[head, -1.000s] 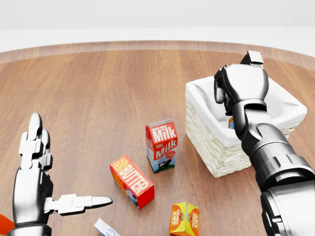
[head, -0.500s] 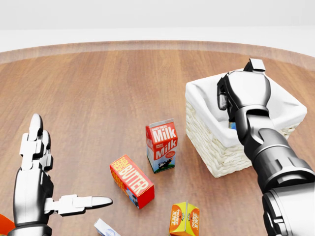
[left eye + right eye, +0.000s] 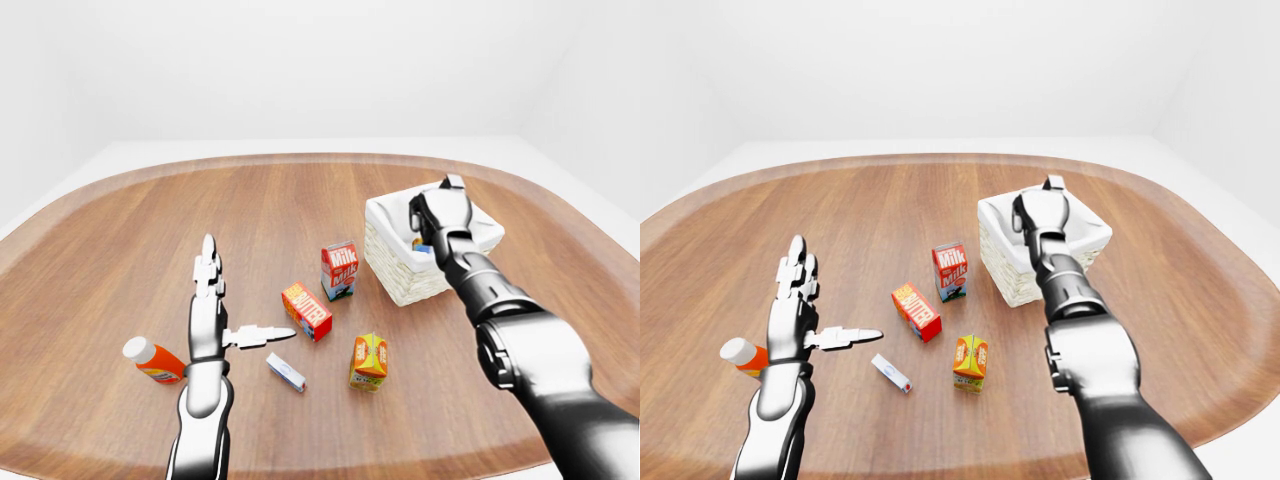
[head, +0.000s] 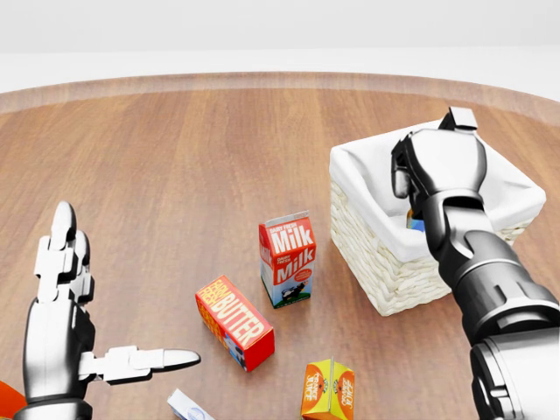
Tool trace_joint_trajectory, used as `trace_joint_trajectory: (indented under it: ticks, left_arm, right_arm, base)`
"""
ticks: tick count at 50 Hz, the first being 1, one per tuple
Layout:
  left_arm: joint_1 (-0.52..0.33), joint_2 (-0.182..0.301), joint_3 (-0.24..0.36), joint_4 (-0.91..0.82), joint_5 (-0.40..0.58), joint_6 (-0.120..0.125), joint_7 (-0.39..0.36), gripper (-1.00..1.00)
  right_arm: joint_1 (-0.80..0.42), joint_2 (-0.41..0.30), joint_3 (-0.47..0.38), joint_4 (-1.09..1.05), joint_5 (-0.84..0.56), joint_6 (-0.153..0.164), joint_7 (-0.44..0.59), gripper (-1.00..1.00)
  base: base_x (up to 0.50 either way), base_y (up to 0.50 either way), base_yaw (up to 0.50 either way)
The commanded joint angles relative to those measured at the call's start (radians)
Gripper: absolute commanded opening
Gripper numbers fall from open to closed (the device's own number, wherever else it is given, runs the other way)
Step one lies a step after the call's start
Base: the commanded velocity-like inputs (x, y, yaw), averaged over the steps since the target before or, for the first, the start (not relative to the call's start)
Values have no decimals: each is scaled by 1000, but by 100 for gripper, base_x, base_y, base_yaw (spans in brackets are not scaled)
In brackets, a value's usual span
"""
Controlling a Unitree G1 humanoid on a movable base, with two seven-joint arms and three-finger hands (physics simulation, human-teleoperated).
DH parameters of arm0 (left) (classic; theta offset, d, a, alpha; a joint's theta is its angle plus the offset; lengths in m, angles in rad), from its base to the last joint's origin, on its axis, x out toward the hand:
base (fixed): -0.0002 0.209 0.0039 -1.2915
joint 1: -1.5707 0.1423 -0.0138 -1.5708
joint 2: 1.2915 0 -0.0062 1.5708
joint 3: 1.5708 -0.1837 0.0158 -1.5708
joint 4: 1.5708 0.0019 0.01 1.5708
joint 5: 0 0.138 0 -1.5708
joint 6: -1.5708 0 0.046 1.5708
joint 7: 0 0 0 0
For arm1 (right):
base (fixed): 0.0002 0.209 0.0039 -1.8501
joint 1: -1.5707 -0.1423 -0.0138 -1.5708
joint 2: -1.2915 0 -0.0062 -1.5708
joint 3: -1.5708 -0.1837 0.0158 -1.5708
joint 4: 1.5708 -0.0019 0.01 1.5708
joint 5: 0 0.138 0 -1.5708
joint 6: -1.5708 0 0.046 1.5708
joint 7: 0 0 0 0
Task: Pick up the alphabet soup and the tomato sauce, and put them in the basket.
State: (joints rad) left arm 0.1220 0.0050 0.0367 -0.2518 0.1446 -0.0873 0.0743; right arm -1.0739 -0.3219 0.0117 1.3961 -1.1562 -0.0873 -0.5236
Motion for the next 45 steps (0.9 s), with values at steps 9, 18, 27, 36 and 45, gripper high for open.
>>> trace_joint_trajectory:
  ticks: [9,18,27,36,45]
  left_arm:
    - [-2,1,4,-3,-2,0,1,100]
    - [0,0,2,-3,-1,0,1,100]
    - [2,0,1,-1,-1,0,1,100]
    - [-1,0,1,1,0,0,2,100]
    - [-3,1,3,-2,-2,0,1,100]
  right_arm:
    - [-8,0,-2,-39,23,0,0,100]
    - [-7,1,-2,-39,26,0,0,100]
    - [-12,0,1,-41,23,0,0,100]
    - [-31,-10,-1,-44,25,0,0,100]
    - [-59,-24,-3,-50,31,0,0,100]
  base:
    - [0,0,0]
    - [0,0,0]
    - [0,0,0]
    - [0,0,0]
    - [0,0,0]
